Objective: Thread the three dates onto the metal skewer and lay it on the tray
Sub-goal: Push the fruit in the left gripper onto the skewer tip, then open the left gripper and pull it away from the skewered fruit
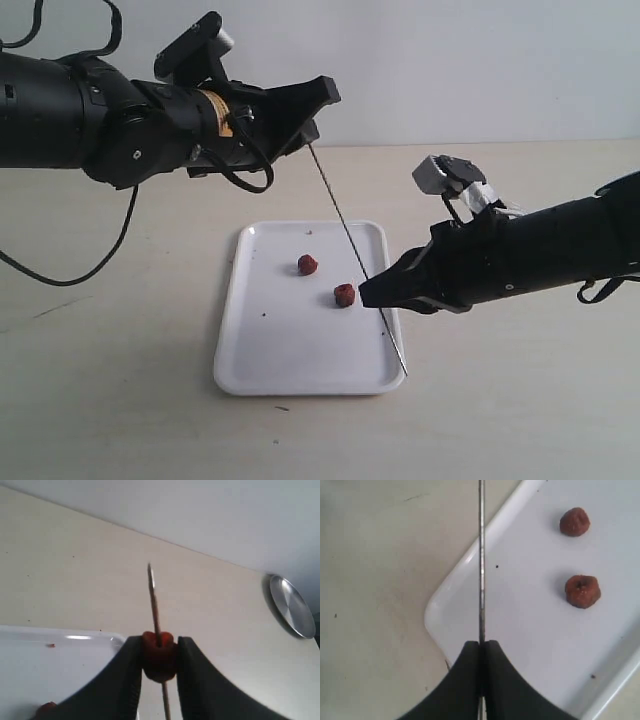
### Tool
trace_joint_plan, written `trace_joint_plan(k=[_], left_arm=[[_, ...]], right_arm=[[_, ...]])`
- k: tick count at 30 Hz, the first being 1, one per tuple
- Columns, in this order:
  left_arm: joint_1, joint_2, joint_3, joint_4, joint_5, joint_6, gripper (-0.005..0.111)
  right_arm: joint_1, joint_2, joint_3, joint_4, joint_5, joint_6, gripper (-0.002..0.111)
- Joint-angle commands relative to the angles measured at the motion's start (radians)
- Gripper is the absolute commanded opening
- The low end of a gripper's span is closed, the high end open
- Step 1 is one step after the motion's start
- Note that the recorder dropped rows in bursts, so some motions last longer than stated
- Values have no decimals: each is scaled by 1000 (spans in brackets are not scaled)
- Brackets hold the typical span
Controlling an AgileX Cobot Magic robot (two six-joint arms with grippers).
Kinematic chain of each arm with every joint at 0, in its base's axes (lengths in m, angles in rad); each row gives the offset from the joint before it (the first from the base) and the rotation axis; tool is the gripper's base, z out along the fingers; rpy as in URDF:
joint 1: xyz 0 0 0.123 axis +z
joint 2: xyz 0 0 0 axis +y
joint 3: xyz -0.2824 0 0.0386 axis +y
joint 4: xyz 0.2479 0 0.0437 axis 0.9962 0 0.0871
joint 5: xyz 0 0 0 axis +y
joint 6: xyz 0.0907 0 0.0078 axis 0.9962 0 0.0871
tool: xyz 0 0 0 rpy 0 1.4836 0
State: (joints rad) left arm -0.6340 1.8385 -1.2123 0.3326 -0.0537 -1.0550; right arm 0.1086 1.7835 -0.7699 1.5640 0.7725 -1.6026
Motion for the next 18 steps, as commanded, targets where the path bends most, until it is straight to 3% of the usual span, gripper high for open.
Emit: trace_joint_plan(k=[1,16,18], left_arm=[[-19,1,0,12,-2,4,25],[-56,1,0,32,6,4,25],[-56,1,0,76,6,9,29]], right_arm=[[-4,-5,-36,50,1,-18,0],[-4,-5,-175,13,14,87,0],[-4,-5,-177,13,12,87,0]])
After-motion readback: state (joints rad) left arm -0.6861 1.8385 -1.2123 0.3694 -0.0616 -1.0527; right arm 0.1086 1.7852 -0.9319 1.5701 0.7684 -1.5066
